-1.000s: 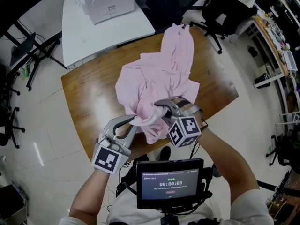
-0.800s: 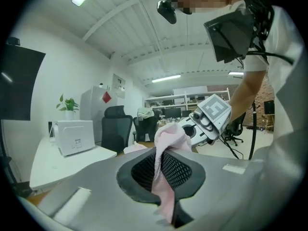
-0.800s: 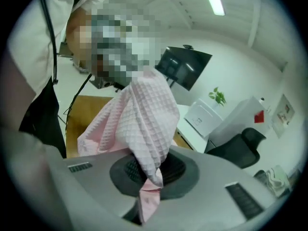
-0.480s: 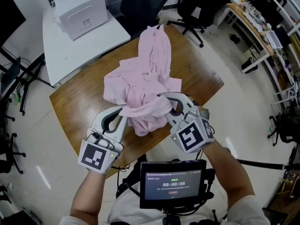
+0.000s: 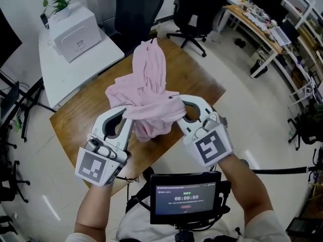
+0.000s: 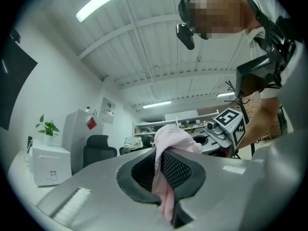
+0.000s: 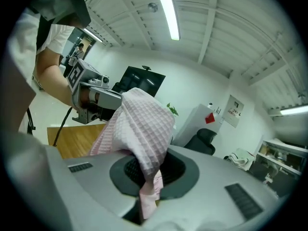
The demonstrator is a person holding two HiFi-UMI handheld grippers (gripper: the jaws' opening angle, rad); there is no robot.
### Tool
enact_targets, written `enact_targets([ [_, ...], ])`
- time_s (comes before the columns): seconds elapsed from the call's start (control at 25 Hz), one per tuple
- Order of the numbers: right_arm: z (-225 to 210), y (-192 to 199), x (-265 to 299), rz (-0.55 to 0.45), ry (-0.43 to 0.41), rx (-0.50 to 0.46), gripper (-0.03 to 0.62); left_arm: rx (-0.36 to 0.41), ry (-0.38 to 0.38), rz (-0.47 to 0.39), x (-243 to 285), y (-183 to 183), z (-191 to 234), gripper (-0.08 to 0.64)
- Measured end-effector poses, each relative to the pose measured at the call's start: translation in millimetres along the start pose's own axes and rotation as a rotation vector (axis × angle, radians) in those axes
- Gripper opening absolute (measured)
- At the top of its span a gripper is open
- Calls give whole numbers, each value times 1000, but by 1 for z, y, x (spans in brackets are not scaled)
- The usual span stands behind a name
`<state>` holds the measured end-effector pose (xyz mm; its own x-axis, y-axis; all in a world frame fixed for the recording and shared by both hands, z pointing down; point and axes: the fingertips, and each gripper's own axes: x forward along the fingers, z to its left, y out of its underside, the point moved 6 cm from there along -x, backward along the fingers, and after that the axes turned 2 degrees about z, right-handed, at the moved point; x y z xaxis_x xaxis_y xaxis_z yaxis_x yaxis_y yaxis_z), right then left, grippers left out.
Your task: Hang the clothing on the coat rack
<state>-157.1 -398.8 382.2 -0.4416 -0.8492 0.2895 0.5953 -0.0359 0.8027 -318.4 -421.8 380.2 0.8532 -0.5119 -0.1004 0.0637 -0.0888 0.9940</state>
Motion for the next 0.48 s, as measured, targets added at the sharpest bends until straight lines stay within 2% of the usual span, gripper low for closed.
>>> enact_targets([
  [0.48, -44, -12, -85, -68, 153, 110, 9, 48, 97, -99, 44, -62, -58, 11],
])
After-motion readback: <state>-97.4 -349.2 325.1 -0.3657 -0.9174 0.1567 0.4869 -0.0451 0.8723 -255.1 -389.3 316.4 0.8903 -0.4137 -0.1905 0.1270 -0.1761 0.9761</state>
